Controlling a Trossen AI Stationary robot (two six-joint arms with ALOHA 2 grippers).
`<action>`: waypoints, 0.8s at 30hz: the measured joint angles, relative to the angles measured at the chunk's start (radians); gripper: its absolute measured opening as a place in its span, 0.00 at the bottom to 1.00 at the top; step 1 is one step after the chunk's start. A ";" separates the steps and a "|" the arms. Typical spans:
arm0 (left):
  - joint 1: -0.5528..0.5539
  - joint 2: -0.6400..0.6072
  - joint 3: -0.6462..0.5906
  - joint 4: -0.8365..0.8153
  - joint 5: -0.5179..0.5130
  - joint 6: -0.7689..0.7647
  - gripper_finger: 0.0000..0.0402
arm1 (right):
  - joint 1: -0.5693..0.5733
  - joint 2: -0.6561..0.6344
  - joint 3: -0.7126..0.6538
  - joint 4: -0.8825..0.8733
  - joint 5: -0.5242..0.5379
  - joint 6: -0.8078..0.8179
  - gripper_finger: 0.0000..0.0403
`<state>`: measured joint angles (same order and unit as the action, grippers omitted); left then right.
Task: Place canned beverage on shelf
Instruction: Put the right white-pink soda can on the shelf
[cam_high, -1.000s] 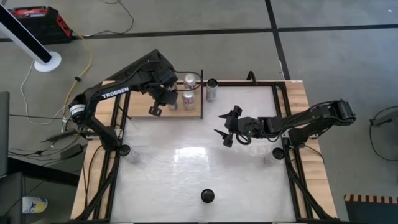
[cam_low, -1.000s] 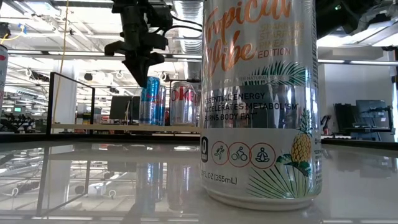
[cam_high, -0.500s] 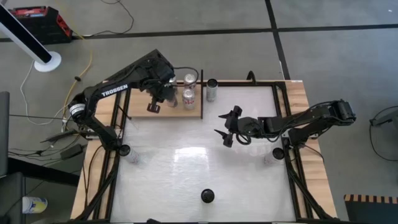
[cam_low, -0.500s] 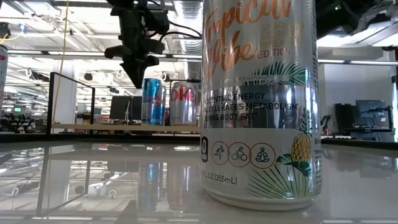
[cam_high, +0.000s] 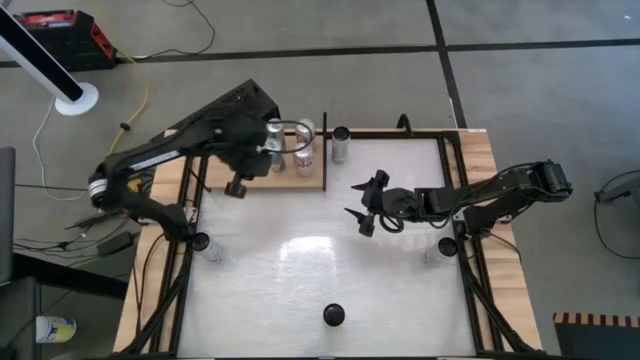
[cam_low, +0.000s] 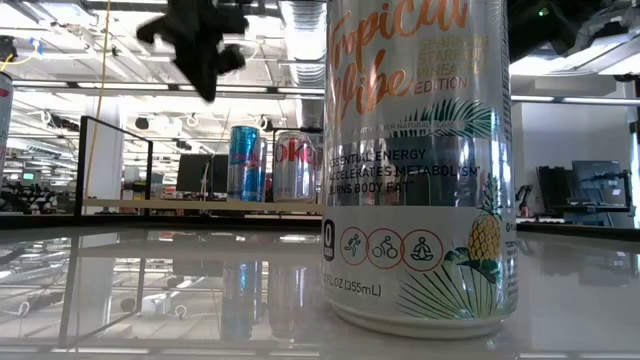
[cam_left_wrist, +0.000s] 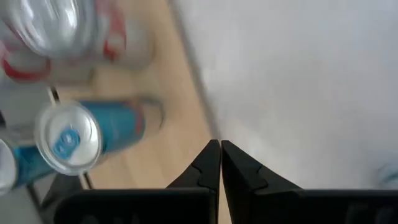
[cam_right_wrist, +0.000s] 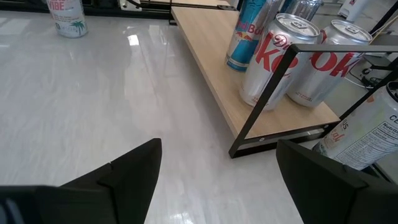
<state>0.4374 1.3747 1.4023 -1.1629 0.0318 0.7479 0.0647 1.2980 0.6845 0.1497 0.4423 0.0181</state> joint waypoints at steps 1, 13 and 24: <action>-0.020 -0.030 0.000 0.009 0.028 -0.033 0.00 | 0.000 0.000 0.000 0.000 0.000 0.000 0.84; -0.303 -0.348 -0.026 0.187 0.121 -0.364 0.00 | -0.009 0.000 0.000 0.019 0.000 0.007 0.84; -0.489 -0.695 -0.439 0.533 0.034 -0.592 0.00 | 0.037 -0.004 0.113 -0.030 -0.143 0.134 0.84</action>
<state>-0.0516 0.6794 0.9633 -0.6302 0.0655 0.1562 0.1016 1.2938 0.7974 0.1199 0.2996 0.1519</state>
